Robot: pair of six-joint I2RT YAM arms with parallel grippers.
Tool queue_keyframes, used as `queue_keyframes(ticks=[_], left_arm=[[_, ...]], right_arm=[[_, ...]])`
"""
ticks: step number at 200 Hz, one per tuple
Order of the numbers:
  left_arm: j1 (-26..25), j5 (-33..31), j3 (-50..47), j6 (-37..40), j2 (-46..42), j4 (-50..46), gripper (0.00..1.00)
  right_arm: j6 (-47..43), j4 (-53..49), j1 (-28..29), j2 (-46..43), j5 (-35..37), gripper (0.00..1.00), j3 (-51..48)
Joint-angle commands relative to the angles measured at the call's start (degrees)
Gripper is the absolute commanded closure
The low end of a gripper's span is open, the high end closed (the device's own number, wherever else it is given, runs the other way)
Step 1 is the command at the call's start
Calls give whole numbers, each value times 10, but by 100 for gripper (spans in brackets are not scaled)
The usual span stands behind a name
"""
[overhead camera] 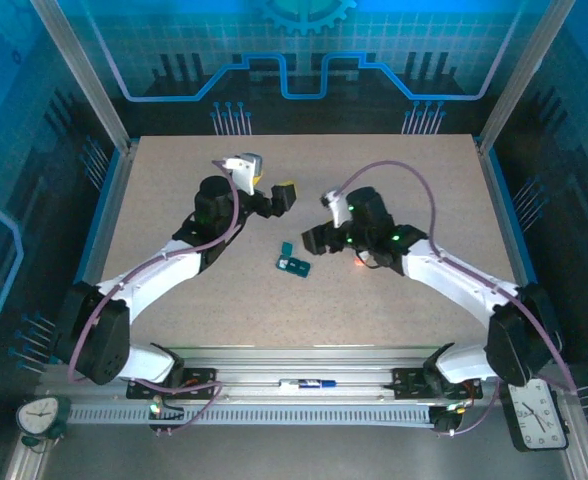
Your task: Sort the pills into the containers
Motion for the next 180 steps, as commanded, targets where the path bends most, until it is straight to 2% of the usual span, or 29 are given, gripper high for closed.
queue_keyframes(ticks=[1, 32, 64, 139, 180], left_arm=[[14, -50, -2, -16, -27, -28, 1], [32, -67, -8, -39, -35, -66, 1], [44, -67, -20, -58, -38, -65, 1], [52, -77, -29, -74, -45, -76, 1], [54, -70, -28, -75, -46, -77, 1]], right_arm=[[-28, -30, 41, 38, 10, 21, 20], [-61, -69, 91, 99, 78, 19, 46], [-86, -99, 113, 154, 130, 15, 68], [-119, -130, 124, 250, 207, 10, 113], [-119, -131, 107, 276, 202, 10, 122]])
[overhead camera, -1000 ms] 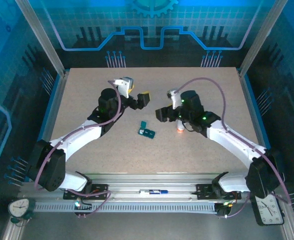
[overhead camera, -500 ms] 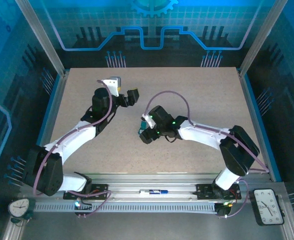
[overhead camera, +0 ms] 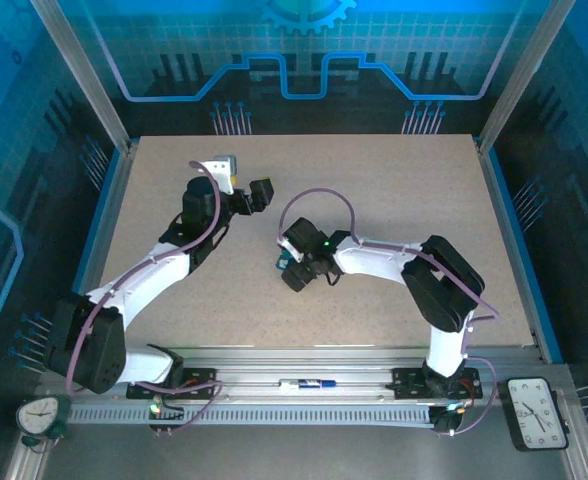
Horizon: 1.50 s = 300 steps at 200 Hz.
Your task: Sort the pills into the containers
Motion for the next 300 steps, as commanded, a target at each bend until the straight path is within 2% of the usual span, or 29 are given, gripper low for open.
queue_keyframes(ticks=[1, 93, 152, 188, 238, 300], left_arm=[[6, 0, -9, -12, -17, -5, 1], [7, 5, -14, -12, -17, -6, 1], [7, 16, -12, -1, -5, -11, 1], [7, 26, -10, 7, 7, -18, 1], [8, 11, 41, 30, 41, -131, 1], [8, 8, 86, 45, 78, -224, 1]], right_arm=[[-8, -14, -10, 16, 8, 10, 15], [10, -21, -76, 25, -30, 11, 41], [35, -18, -100, -57, -130, 11, 33], [58, -52, -131, -41, -190, 12, 81], [58, -141, -139, 42, -211, 14, 176], [50, -172, -140, 82, -195, 15, 195]])
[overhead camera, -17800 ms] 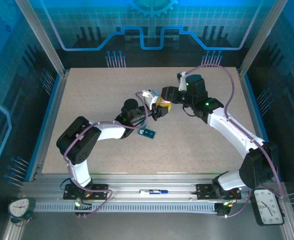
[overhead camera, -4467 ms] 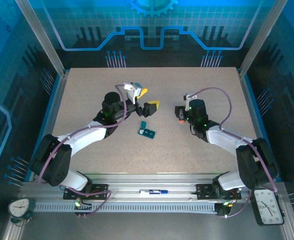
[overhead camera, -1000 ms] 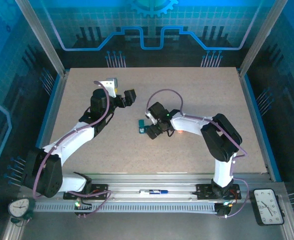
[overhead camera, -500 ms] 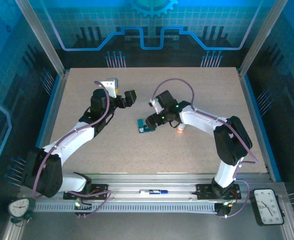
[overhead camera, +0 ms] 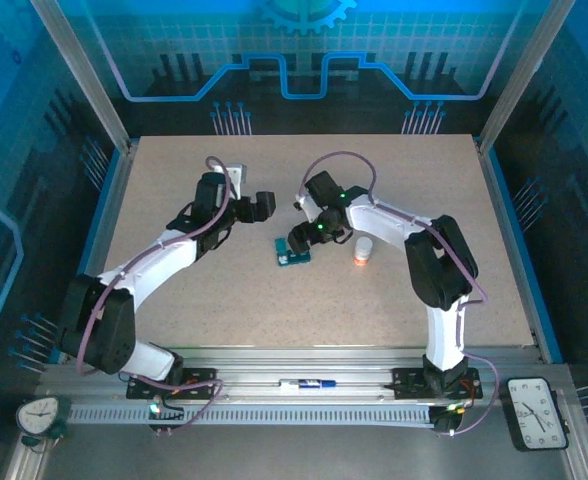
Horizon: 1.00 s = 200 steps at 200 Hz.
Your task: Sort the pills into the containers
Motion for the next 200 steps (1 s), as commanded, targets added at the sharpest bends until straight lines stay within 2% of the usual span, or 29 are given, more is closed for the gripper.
queue_keyframes(ticks=[1, 156, 180, 200], left_arm=[[5, -2, 25, 19, 14, -53, 1], [4, 49, 45, 36, 64, -108, 1], [4, 61, 54, 39, 75, -122, 9], [4, 75, 65, 41, 86, -132, 26]], right_arm=[[0, -33, -3, 9, -1, 16, 18], [34, 2, -21, 52, 25, 19, -10], [35, 4, -21, 53, 24, 20, -16], [35, 5, -21, 55, 27, 20, -18]])
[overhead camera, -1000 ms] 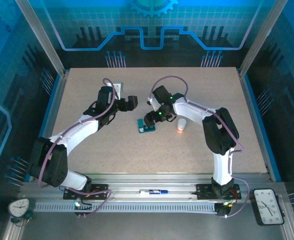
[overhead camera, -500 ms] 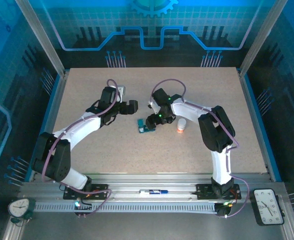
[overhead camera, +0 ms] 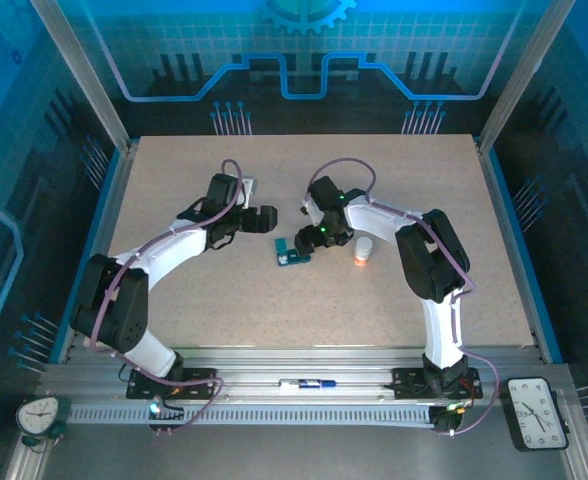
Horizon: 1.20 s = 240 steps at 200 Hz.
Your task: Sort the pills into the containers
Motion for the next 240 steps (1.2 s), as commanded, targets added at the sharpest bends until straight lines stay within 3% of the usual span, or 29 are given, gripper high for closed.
queue_keyframes(ticks=[1, 24, 48, 154, 240], left_arm=[[4, 30, 27, 12, 14, -29, 27], [4, 47, 42, 12, 31, -41, 58], [4, 71, 63, 12, 55, -57, 100], [-28, 124, 144, 12, 176, -131, 100], [-46, 128, 115, 10, 149, -139, 100]], right_arm=[[6, -4, -4, 14, 10, 20, -13], [8, -4, -4, 16, 11, 20, -16], [9, -3, -4, 17, 11, 20, -18], [17, 1, -4, 23, 10, 21, -28], [19, 3, -4, 25, 14, 21, -33]])
